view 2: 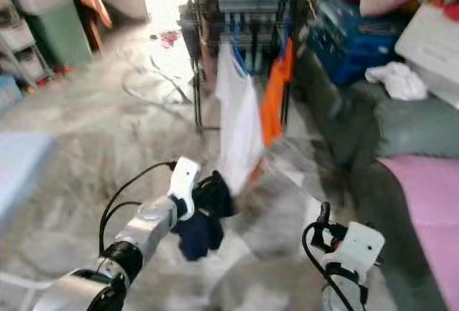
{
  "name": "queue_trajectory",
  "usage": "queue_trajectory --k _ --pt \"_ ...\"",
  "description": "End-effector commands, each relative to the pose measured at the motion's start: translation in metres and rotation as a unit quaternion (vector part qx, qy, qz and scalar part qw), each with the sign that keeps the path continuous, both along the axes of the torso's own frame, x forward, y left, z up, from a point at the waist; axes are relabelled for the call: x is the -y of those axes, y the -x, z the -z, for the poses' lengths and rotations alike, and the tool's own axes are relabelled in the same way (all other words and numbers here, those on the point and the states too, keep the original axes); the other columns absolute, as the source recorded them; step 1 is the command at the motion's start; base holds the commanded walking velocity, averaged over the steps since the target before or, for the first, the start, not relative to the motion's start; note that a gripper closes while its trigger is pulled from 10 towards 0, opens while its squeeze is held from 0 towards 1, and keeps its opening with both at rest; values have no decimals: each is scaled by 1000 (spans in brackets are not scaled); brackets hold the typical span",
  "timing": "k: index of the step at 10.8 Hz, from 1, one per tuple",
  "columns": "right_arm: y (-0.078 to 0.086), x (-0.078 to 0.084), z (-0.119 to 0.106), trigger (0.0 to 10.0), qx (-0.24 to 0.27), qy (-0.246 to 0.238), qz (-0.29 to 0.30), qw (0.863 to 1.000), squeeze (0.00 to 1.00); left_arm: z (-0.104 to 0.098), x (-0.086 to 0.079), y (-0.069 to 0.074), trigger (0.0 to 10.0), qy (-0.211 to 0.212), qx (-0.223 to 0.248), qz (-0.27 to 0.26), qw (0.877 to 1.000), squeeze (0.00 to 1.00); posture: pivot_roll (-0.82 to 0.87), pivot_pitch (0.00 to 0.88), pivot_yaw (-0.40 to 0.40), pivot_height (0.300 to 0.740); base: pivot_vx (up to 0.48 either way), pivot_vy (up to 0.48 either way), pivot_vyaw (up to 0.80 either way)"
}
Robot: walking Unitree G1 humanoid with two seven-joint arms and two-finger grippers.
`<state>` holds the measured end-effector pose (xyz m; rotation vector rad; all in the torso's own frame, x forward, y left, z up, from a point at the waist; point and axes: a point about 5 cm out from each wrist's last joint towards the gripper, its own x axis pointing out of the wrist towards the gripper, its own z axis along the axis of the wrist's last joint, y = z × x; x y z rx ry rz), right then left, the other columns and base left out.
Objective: Hang hanger
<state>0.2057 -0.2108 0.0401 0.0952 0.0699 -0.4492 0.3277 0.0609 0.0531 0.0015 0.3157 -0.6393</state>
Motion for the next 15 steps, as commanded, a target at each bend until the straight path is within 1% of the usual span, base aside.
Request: queue_trajectory --k 1,2,3,4,5,6,7,8,9,10,11,12,13,15 --pt "-7 -7 -5 10000 11 -4 -7 1000 0 -6 -7 -4 10000 -5 25 5 1000 0 -67 0 5 740 0 0 0" --pt "-7 -8 -5 10000 11 -5 -9 1000 0 -10 -4 -4 10000 0 38 26 999 0 -65 0 4 740 0 0 0" --pt "-6 -12 -4 10000 8 -8 -13 1000 0 -19 -1 -4 10000 4 69 68 995 0 -63 0 7 740 0 0 0" --pt "-4 -14 -2 10000 3 -11 -15 1000 0 -32 3 -4 10000 -12 132 131 983 0 -64 0 13 740 0 0 0" --pt "-3 -14 -1 10000 2 -12 -14 1000 0 -36 4 -4 10000 -15 148 145 978 0 -66 2 15 740 0 0 0" --pt "-2 -15 -1 10000 1 -13 -12 1000 0 -54 7 -7 10000 -35 206 191 959 0 -68 10 19 740 0 0 0" --pt "-1 -15 0 10000 0 -14 -11 1000 0 -66 11 -5 10000 -68 268 250 928 0 -68 17 19 740 0 0 0" --pt "-1 -16 0 10000 -1 -15 -11 1000 0 -70 9 -3 10000 -130 296 318 891 0 -67 19 22 740 0 0 0" --pt "-1 -17 0 10000 -1 -15 -11 1000 0 -71 3 -4 10000 -193 320 354 857 0 -66 24 25 740 0 0 0" --pt "-1 -17 0 10000 -1 -16 -10 1000 0 -69 -4 -2 10000 -274 359 399 799 0 -67 25 25 740 0 0 0" --pt "-1 -17 0 10000 0 -15 -10 1000 0 -73 -11 -6 10000 -344 404 405 745 0 -71 34 36 740 0 0 0" --pt "0 -17 0 10000 -1 -16 -8 1000 0 -82 -12 -13 10000 -356 428 376 741 0 -74 39 41 740 0 0 0" --pt "1 -18 0 10000 0 -17 -4 1000 0 -92 -11 -23 10000 -376 453 329 739 0 -78 41 46 740 0 0 0" --pt "2 -20 2 10000 -3 -19 -4 1000 0 -106 -7 -30 10000 -376 491 282 733 0 -83 41 50 740 0 0 0"
